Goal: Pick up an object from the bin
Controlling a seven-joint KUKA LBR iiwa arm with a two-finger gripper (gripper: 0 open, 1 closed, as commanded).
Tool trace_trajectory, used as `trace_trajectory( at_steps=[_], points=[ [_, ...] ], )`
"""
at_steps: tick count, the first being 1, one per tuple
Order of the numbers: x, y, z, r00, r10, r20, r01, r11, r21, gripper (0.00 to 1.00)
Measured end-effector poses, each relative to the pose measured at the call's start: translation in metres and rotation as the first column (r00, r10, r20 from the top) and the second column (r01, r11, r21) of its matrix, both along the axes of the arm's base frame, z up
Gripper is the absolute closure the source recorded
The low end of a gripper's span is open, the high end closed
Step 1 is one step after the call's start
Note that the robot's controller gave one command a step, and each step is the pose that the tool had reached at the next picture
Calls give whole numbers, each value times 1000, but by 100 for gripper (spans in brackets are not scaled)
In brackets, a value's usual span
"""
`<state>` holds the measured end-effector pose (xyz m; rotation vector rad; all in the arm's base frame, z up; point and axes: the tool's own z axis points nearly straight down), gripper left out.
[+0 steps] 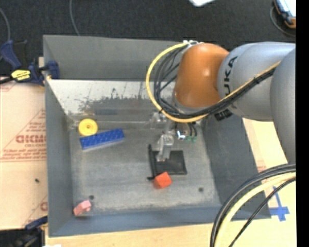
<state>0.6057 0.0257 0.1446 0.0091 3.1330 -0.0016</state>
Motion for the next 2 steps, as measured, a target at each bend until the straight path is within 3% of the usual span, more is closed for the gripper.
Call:
trace_trajectory(
  at_steps=[1,2],
  points=[
    [-9,-39,-78,998,60,-19,-60,998,3,0],
    [-1,-56,-73,990,-139,2,139,990,1,100]
  ],
)
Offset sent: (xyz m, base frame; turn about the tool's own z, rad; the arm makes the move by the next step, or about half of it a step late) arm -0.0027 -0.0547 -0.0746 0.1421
